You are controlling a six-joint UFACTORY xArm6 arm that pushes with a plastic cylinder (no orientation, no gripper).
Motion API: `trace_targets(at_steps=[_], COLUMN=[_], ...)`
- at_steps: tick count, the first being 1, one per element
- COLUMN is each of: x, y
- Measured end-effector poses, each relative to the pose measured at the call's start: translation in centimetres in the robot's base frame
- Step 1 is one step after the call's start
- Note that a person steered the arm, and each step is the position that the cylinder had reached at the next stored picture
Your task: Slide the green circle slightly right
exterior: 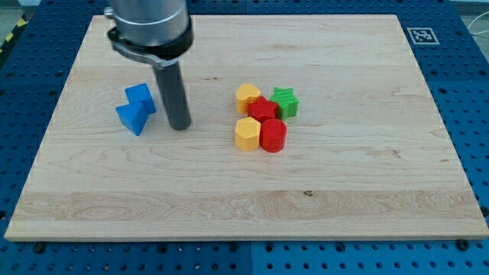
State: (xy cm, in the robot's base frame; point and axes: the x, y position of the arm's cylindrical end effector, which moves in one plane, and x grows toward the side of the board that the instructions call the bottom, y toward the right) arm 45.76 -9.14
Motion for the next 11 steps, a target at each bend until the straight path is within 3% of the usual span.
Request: trace_targets(at_steps=[1,4,7,10,11], x=[0.0,-5.8,-15.6,-21.6,-20.6], y=[0.4,-4.2,-7.9,-7.2,-1.9])
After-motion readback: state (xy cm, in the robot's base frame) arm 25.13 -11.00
